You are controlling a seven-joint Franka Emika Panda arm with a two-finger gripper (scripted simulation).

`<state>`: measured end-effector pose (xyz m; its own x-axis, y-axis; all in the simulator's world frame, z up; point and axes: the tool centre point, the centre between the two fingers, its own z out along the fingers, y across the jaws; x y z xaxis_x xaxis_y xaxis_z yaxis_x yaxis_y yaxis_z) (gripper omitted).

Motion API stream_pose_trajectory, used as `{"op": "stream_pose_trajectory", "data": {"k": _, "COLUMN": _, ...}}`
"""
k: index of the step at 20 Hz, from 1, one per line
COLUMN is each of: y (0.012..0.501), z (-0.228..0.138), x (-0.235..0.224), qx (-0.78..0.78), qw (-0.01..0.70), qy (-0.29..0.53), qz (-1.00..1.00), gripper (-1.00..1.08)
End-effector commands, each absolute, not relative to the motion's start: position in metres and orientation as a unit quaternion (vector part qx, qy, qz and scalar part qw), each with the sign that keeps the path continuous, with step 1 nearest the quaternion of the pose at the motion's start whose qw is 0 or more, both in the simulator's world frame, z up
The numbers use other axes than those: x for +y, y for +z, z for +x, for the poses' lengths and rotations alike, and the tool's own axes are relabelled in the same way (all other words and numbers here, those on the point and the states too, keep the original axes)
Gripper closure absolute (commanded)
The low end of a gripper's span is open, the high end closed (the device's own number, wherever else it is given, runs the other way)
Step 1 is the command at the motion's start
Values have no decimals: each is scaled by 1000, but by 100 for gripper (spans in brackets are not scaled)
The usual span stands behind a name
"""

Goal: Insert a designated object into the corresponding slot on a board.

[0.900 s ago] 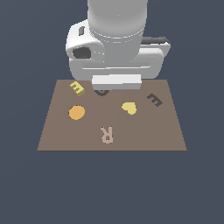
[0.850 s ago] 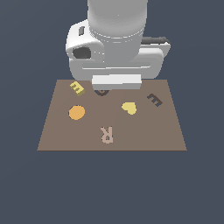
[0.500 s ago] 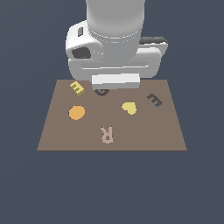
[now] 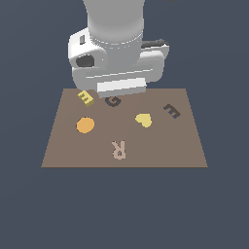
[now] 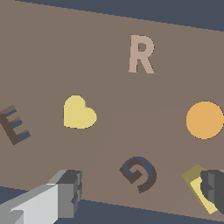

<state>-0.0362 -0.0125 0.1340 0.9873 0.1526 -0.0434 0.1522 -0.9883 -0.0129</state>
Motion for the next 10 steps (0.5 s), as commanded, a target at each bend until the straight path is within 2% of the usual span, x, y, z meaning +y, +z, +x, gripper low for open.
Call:
{"op": "stream_pose_trajectory", "data": {"k": 1, "y": 128, "z": -44, "x": -21, "qx": -98, "qw": 4, "qy": 21, "qz": -995, "gripper": -92}}
{"op": "stream_pose_trajectory", "data": {"k": 10, "y": 100, "z": -72, "x": -62, "qx": -198, "qw": 3, "qy": 13, "qz": -980, "gripper": -92}}
